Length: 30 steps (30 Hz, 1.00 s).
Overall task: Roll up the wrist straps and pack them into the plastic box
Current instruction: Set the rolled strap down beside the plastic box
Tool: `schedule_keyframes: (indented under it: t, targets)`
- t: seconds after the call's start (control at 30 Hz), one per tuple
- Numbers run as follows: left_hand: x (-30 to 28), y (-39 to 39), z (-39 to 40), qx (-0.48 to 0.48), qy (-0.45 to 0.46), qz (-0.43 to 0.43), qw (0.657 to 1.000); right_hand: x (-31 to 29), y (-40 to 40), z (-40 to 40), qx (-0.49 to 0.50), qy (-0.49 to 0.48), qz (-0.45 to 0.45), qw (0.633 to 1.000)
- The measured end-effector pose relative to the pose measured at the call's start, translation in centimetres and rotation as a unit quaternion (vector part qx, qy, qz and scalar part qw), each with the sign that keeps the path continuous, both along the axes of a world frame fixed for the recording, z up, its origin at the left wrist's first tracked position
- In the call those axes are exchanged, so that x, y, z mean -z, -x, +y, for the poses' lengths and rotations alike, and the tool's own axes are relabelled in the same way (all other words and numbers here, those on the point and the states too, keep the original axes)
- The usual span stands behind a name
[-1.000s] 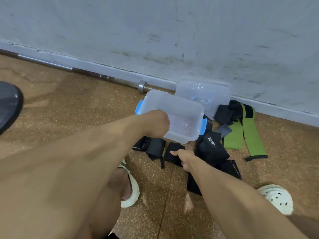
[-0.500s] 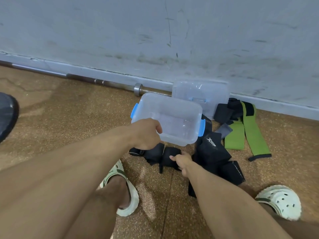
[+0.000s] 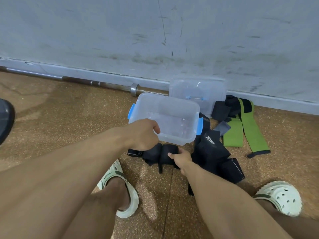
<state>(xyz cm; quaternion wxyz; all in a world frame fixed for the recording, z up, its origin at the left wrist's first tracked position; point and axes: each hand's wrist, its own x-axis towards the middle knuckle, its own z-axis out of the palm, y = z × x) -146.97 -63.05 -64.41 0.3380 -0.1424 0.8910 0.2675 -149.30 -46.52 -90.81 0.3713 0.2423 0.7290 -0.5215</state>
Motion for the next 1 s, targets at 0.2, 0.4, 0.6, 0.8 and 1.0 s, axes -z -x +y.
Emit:
schedule_keyframes:
  t: [0.2,0.4,0.6,0.8,1.0]
  targets:
    - [-0.6,0.3,1.1,0.033,0.007,0.007,0.999,-0.3,-1.5,0.7,0.049,-0.025,0.033,0.998]
    - [-1.6,0.4,2.2,0.089,0.031,0.021,0.995,-1.8,-1.6,2.6,0.045,-0.056,0.069,0.995]
    - [-2.0,0.4,3.7,0.125,0.044,0.04,0.99,-4.1,-2.0,6.7,-0.05,-0.199,0.187,0.961]
    - [-2.1,0.6,5.5,0.155,0.041,0.058,0.985,-4.2,-2.7,11.7,-0.091,-0.286,0.183,0.936]
    - [-1.6,0.5,5.7,0.181,0.081,0.051,0.979,-5.0,-0.4,11.6,-0.17,-0.319,0.254,0.897]
